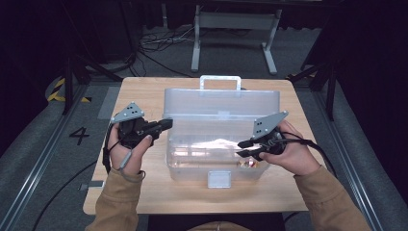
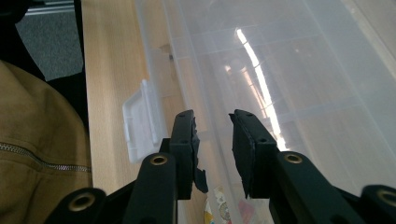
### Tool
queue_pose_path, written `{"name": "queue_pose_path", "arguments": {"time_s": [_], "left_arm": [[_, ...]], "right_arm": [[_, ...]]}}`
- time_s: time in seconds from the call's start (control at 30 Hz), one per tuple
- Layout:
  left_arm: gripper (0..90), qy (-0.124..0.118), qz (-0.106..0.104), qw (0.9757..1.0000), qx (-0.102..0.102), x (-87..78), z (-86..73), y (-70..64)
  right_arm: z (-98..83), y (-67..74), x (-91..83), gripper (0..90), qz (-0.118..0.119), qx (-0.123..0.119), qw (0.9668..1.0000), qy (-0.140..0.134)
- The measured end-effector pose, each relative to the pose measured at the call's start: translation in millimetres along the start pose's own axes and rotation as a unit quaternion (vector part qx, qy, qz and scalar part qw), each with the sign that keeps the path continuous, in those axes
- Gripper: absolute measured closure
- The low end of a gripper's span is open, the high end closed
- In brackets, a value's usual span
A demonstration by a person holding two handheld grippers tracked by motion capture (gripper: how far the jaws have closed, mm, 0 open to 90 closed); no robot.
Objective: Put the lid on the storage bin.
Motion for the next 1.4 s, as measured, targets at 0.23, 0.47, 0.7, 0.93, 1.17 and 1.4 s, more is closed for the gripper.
{"name": "queue_pose_path", "arguments": {"time_s": [0.23,0.47,0.7,0.93,1.17,1.4], "left_arm": [[89.8,0.005,0.000,1.0000,0.004,0.0,-0.7,-0.9],[89.8,0.010,0.002,0.9999,0.010,-1.1,-1.0,-2.5],[89.8,0.017,0.000,0.9998,0.012,-2.3,-1.9,-2.8],[89.7,0.018,0.000,0.9998,0.013,-3.2,-2.1,-3.2],[89.7,0.024,-0.002,0.9996,0.017,-4.6,-3.1,-2.9],[89.6,0.053,-0.005,0.9982,0.028,-7.2,-3.5,-4.6]], "right_arm": [[-13.1,1.7,-18.1,69.7,-0.028,0.017,0.9970,-0.070],[-30.2,4.1,-33.5,81.8,-0.054,0.037,0.9883,-0.137],[-49.6,7.7,-52.7,89.3,-0.075,0.066,0.9738,-0.204],[-58.6,5.5,-60.0,89.6,-0.084,0.090,0.9662,-0.226],[-66.9,2.5,-68.4,90.0,-0.093,0.105,0.9589,-0.247],[-74.9,-1.9,-70.6,90.0,-0.085,0.137,0.9539,-0.254]]}}
Point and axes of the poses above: each handheld gripper's, and its own axes: x roughly forward along the jaws, z roughly out of its top, y roughly to its left, the point moved 2 cm from there along x, roughly forward along the jaws, and after that the axes turned 15 degrees about z, right-handed, at the moved point
